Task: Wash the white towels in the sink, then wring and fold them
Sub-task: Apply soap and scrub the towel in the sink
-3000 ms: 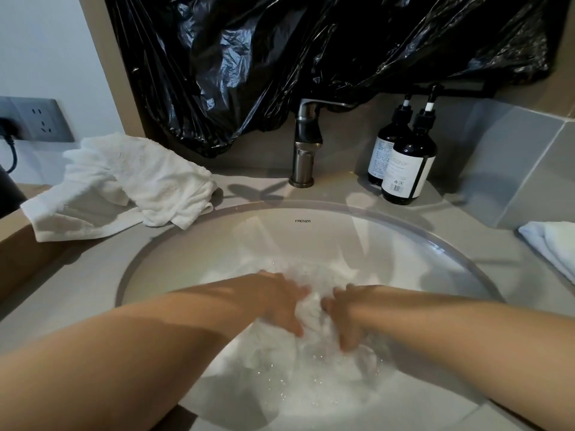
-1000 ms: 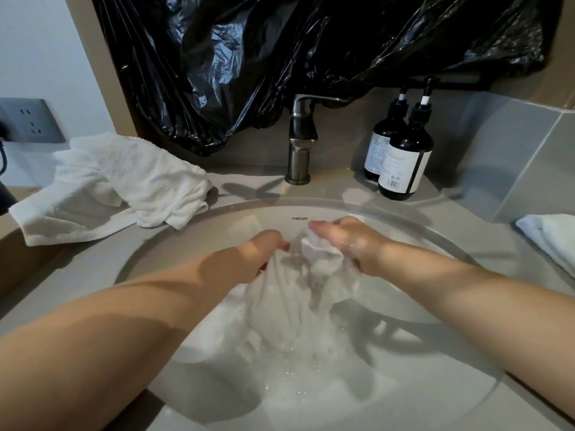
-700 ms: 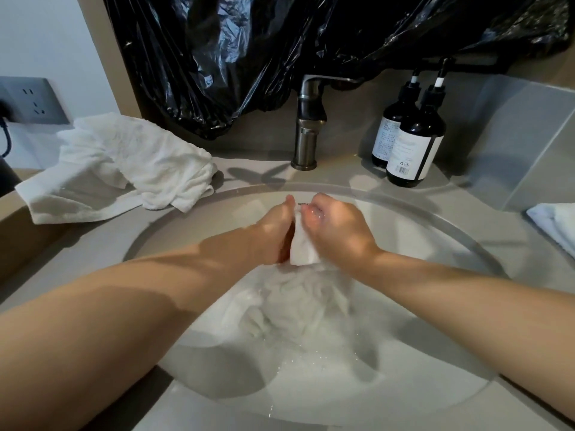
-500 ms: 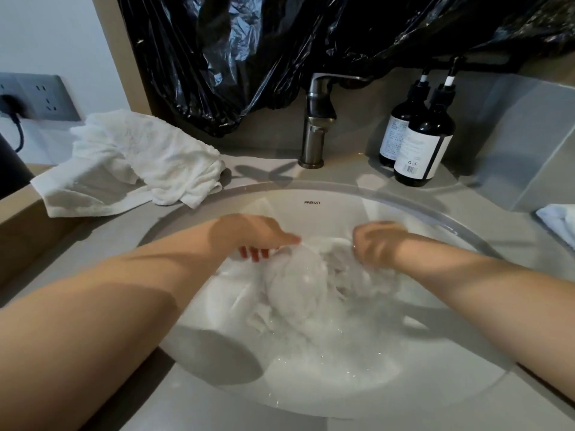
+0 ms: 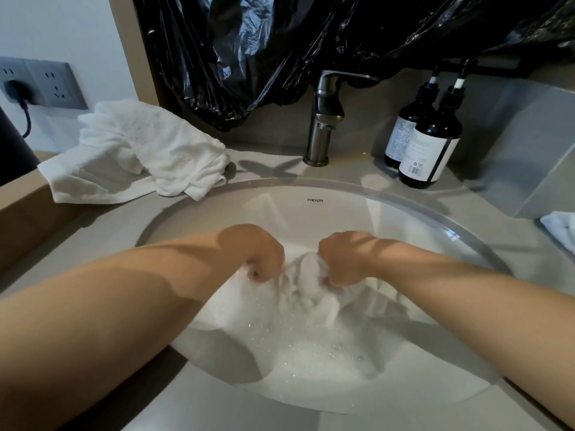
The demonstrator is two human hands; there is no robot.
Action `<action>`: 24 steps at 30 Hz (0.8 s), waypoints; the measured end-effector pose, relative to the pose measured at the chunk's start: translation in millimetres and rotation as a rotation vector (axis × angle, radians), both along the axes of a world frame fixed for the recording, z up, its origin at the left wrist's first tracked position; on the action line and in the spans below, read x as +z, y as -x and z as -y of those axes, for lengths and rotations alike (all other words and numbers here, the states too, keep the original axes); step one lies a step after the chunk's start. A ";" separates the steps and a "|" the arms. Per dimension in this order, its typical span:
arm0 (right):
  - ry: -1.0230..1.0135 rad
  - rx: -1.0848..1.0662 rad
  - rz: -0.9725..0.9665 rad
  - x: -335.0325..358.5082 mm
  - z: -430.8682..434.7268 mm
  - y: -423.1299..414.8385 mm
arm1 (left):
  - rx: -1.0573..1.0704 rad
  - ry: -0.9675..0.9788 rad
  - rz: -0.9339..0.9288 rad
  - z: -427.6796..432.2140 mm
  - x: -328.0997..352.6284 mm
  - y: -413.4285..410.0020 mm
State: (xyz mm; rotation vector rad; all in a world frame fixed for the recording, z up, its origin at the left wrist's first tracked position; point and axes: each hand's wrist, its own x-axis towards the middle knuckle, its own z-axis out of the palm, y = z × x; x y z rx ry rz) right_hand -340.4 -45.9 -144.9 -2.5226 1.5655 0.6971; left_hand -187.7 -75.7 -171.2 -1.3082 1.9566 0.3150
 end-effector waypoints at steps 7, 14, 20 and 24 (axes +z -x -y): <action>-0.024 -0.116 -0.435 23.2 3.9 17.0 | -0.022 0.091 0.127 4.1 18.0 -11.1; -0.185 0.143 -0.097 -24.3 -14.4 -11.2 | -0.032 -0.175 -0.021 0.6 -24.7 7.7; -0.057 0.010 0.106 -34.2 0.8 5.7 | 0.227 0.067 -0.325 2.6 -6.7 -4.0; -0.131 -0.490 0.684 -4.7 19.9 34.1 | 0.774 0.203 -1.084 8.7 24.0 -25.0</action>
